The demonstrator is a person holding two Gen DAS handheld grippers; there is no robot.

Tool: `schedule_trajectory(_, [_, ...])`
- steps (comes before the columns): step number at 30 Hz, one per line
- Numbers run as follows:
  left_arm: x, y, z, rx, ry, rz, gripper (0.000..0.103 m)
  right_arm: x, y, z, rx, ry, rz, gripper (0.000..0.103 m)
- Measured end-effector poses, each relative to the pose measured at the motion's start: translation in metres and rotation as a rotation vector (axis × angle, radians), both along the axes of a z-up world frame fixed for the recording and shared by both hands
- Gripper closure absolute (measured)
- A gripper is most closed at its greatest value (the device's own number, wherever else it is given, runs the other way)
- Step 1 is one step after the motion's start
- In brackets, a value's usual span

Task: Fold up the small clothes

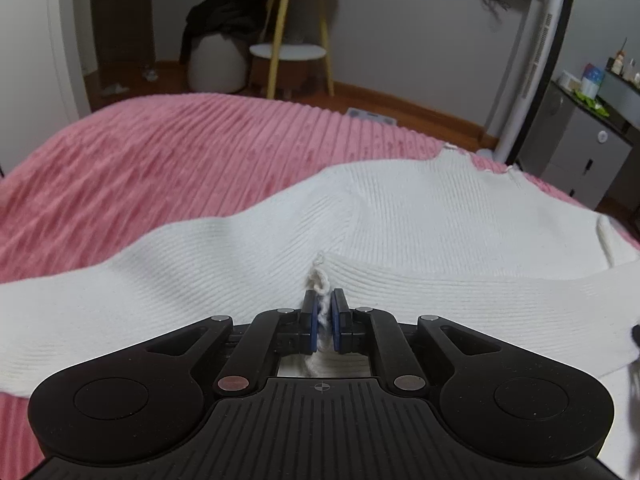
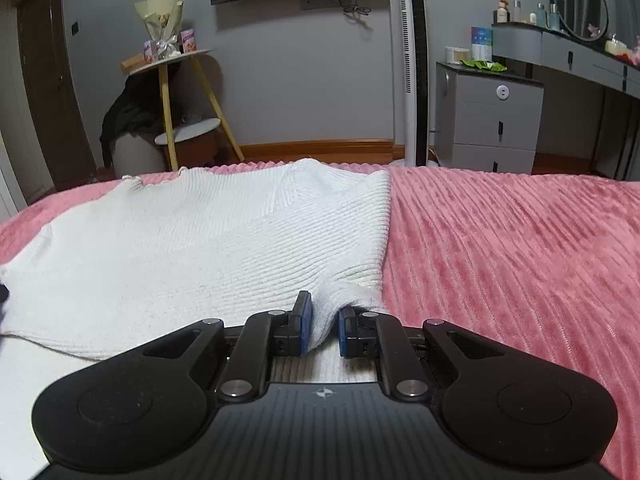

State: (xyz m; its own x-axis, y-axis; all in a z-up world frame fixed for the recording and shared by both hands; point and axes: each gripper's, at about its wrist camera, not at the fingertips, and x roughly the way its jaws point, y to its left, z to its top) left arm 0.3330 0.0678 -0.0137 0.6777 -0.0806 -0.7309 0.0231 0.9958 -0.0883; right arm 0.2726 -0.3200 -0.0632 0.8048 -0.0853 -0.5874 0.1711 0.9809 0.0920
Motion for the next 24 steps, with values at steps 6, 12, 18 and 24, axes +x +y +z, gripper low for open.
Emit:
schedule_trajectory(6, [-0.002, -0.005, 0.005, 0.006, -0.015, -0.020, 0.094, -0.004, 0.014, 0.005, -0.083, -0.024, -0.003, 0.092])
schedule_trajectory(12, [0.003, -0.008, -0.010, 0.075, 0.024, 0.029, 0.069, 0.008, 0.025, -0.005, -0.192, 0.036, 0.019, 0.092])
schedule_trajectory(18, [-0.024, 0.027, 0.003, -0.076, 0.002, 0.116, 0.008, -0.007, 0.024, 0.010, -0.170, 0.055, 0.057, 0.080])
schedule_trajectory(24, [-0.066, 0.098, 0.006, -0.085, -0.018, 0.321, 0.008, -0.062, 0.036, 0.019, -0.206, -0.013, 0.079, 0.016])
